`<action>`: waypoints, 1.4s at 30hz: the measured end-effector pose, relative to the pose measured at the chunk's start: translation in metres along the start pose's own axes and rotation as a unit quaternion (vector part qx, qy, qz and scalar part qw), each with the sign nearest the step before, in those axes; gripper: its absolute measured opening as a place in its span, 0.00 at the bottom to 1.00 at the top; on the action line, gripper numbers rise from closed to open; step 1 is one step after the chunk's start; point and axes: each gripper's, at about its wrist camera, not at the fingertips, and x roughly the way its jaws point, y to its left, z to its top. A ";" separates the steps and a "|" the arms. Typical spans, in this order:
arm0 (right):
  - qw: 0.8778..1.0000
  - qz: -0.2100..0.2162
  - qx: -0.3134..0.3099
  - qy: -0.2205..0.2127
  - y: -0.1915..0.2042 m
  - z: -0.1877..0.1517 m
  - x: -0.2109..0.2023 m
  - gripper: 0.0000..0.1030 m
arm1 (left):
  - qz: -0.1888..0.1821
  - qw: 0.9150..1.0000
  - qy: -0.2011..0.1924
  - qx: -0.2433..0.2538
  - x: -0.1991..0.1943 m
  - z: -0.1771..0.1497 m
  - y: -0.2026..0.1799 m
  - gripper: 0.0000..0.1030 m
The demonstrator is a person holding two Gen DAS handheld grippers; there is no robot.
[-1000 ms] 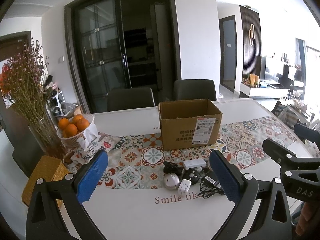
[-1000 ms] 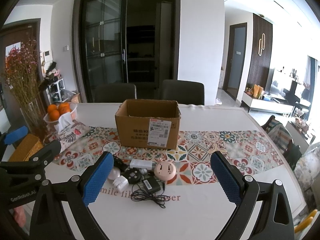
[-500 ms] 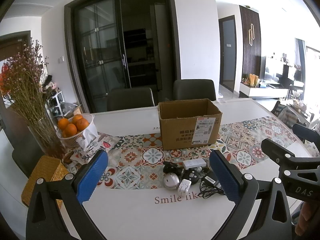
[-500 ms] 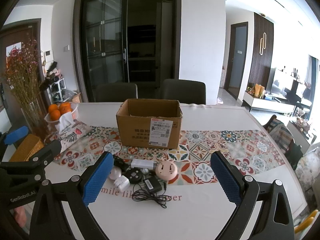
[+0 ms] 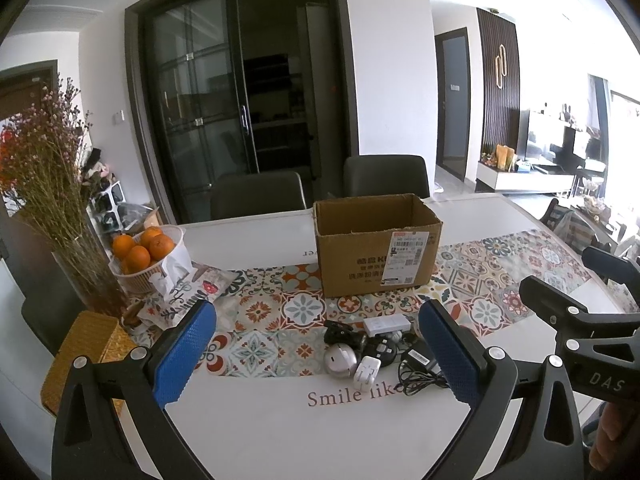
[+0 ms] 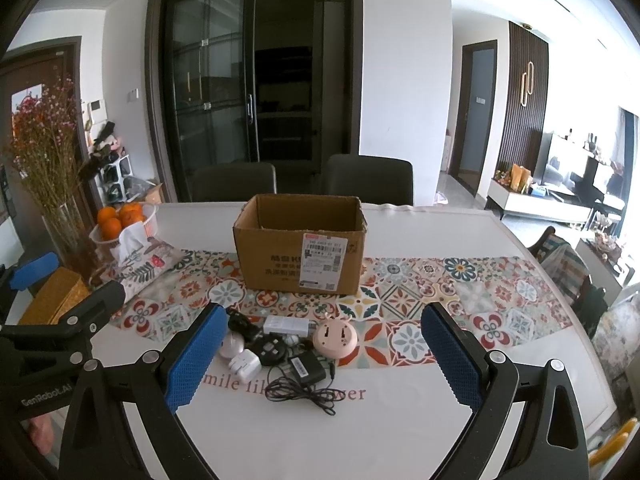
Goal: Organize rigid objects
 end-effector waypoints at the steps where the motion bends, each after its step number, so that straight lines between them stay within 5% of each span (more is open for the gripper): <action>1: 1.000 0.000 0.000 -0.001 0.000 0.000 0.000 0.95 | 0.000 1.000 0.000 0.000 0.000 0.000 0.000 1.00; 42: 1.000 0.000 0.000 0.004 0.000 0.001 0.002 0.95 | -0.007 1.000 0.006 0.003 0.004 -0.001 0.000 1.00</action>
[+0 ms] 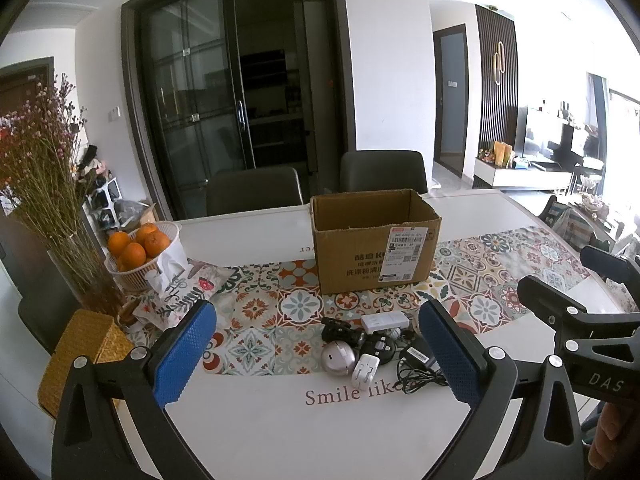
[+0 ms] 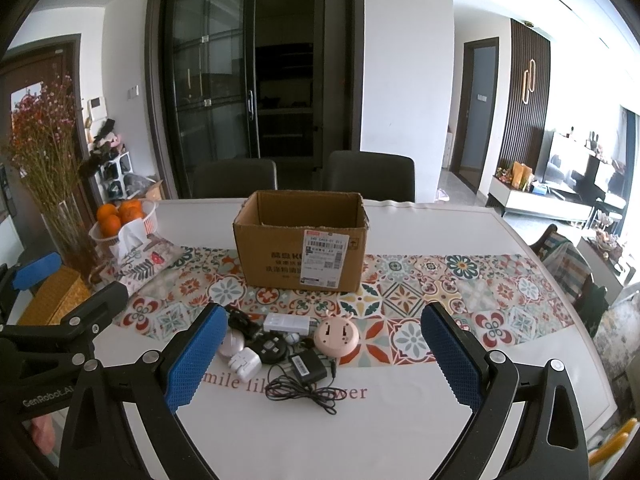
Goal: Organize rigid objects
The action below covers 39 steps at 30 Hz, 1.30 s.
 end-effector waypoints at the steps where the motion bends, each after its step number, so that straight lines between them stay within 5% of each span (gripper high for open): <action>1: 1.000 -0.001 0.000 0.000 0.000 0.000 0.000 0.95 | 0.000 1.000 0.000 0.000 0.000 0.000 0.000 1.00; 9: 1.000 -0.001 -0.005 0.012 0.001 -0.006 0.010 0.95 | 0.000 1.000 0.029 -0.004 0.016 -0.011 -0.001 1.00; 18: 0.995 0.038 -0.028 0.089 -0.006 -0.035 0.078 0.95 | 0.004 0.994 0.107 0.009 0.065 -0.045 -0.013 1.00; 39: 0.968 0.117 -0.071 0.211 -0.013 -0.090 0.203 0.65 | 0.024 0.978 0.204 0.022 0.153 -0.090 -0.034 0.98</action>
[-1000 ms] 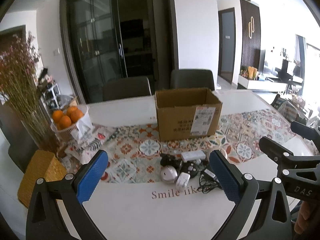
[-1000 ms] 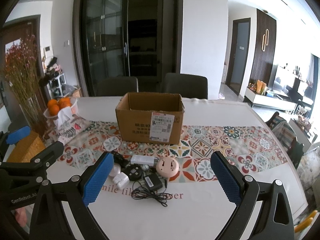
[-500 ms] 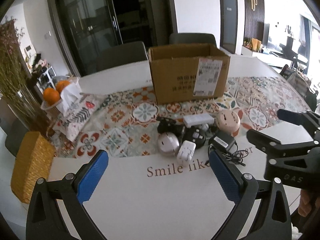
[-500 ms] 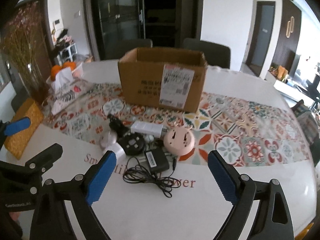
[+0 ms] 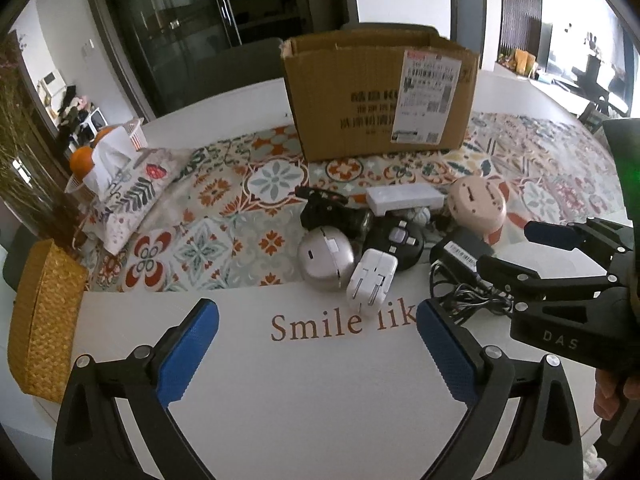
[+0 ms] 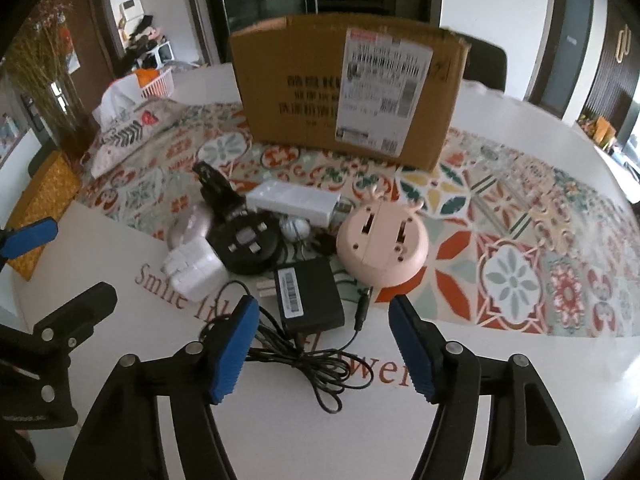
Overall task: Organize rigid objects
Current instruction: 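Lower the right tool onto the black power adapter and close on it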
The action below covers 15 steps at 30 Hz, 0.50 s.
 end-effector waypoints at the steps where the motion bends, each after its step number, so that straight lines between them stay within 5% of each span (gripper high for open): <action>1: 1.000 0.002 0.000 0.004 0.000 -0.001 0.004 0.64 | 0.002 1.000 0.002 0.000 0.003 0.000 0.000 0.98; 15: 1.000 0.023 -0.004 0.021 -0.001 0.000 0.041 0.55 | 0.012 1.000 0.025 0.002 0.026 -0.003 0.000 0.98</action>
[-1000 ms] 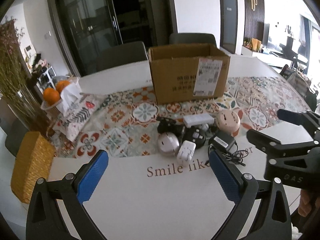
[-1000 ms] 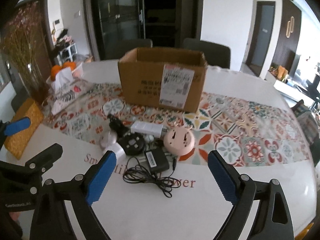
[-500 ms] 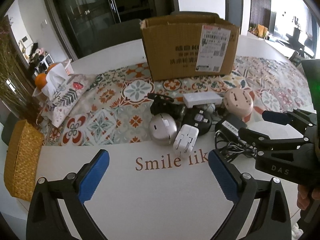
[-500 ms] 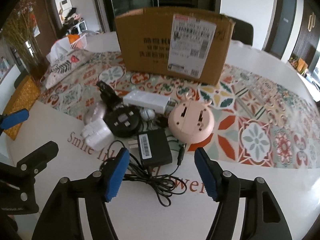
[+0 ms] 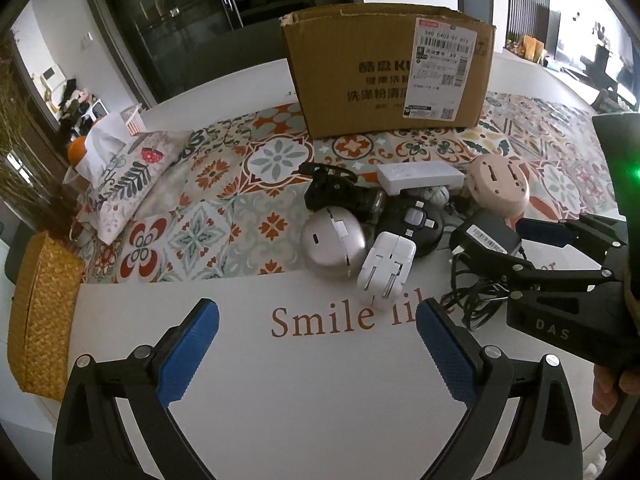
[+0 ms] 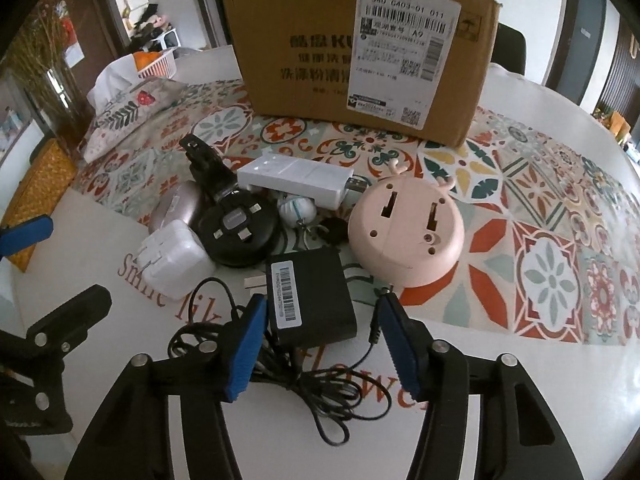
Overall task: Organize rigid objects
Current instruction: 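Lower the right tool onto the black power adapter and close on it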
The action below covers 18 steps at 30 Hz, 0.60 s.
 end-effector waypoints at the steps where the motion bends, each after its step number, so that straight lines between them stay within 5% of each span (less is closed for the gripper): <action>1: 1.000 0.001 0.000 0.001 0.000 0.000 0.001 0.55 | 0.001 1.000 0.001 0.001 0.001 0.000 0.000 0.98; 11: 1.000 0.002 -0.006 -0.001 0.003 0.001 0.010 0.53 | -0.005 1.000 0.003 -0.001 0.009 -0.001 0.001 0.97; 14: 1.000 0.004 -0.010 -0.002 0.004 0.001 0.010 0.43 | -0.008 1.000 0.002 0.000 0.010 0.000 0.001 0.97; 18: 1.000 0.006 -0.006 0.003 0.004 0.002 0.009 0.42 | -0.014 1.000 -0.002 0.001 0.010 0.001 0.002 0.97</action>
